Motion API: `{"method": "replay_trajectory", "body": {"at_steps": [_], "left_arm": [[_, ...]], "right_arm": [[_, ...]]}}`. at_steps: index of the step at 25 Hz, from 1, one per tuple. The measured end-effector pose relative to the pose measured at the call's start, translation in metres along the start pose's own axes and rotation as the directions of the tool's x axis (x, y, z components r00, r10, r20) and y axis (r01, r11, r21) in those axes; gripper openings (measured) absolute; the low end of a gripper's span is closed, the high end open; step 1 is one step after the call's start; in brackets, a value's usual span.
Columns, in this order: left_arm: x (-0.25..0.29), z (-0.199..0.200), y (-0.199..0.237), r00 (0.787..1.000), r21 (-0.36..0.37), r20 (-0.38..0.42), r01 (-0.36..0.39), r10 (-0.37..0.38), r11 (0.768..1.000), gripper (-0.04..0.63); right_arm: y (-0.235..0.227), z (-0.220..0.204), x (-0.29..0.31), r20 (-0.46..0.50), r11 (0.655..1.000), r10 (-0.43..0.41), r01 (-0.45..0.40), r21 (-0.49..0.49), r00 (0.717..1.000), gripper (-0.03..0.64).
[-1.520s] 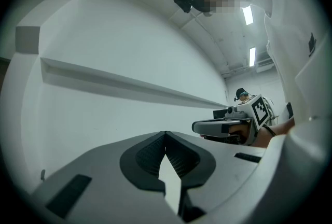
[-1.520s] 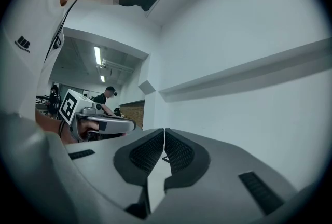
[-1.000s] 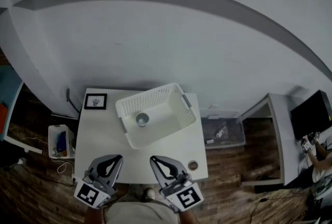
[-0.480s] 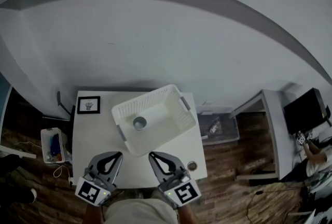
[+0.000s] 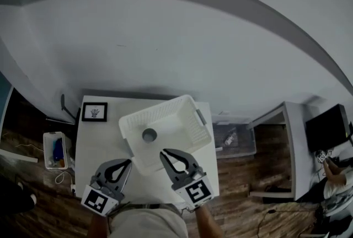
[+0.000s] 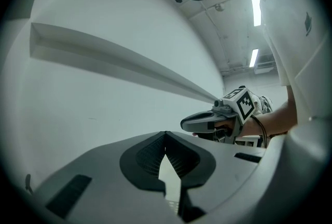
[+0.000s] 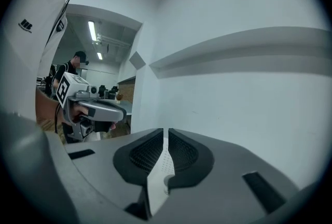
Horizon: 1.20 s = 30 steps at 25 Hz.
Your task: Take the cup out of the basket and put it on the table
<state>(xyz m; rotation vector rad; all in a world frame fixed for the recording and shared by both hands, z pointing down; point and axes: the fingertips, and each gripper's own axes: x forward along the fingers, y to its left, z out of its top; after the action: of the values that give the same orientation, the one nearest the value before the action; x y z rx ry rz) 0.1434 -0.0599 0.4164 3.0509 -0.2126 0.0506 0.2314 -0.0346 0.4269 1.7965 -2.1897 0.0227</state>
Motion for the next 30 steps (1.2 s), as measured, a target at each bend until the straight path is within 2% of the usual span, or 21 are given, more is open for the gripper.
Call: {"method": "replay_trajectory", "body": {"at_steps": [5, 9, 13, 18, 26, 30], "left_arm": [[0.016, -0.004, 0.011, 1.0, -0.01, -0.014, -0.026, 0.026, 1.0, 0.0], [0.024, -0.008, 0.015, 0.999, -0.015, -0.026, -0.042, 0.042, 0.999, 0.0], [0.03, -0.014, 0.022, 0.997, -0.021, -0.044, -0.062, 0.061, 0.998, 0.0], [0.036, -0.019, 0.03, 0.995, -0.025, -0.06, -0.077, 0.075, 0.997, 0.0], [0.049, -0.025, 0.036, 0.994, -0.02, -0.082, -0.074, 0.072, 0.997, 0.0], [0.054, -0.028, 0.037, 0.993, -0.015, -0.093, -0.068, 0.066, 0.998, 0.0]], "right_arm": [[-0.023, -0.018, 0.029, -0.089, 0.995, 0.087, -0.091, -0.04, 0.992, 0.014], [-0.032, -0.044, 0.056, -0.193, 0.977, 0.177, -0.196, -0.085, 0.965, 0.024], [-0.033, -0.081, 0.083, -0.306, 0.941, 0.263, -0.313, -0.126, 0.915, 0.061], [-0.028, -0.119, 0.106, -0.423, 0.893, 0.316, -0.416, -0.17, 0.85, 0.125], [-0.021, -0.168, 0.125, -0.536, 0.838, 0.367, -0.52, -0.164, 0.76, 0.25], [-0.019, -0.19, 0.135, -0.587, 0.815, 0.377, -0.558, -0.156, 0.716, 0.285]]}}
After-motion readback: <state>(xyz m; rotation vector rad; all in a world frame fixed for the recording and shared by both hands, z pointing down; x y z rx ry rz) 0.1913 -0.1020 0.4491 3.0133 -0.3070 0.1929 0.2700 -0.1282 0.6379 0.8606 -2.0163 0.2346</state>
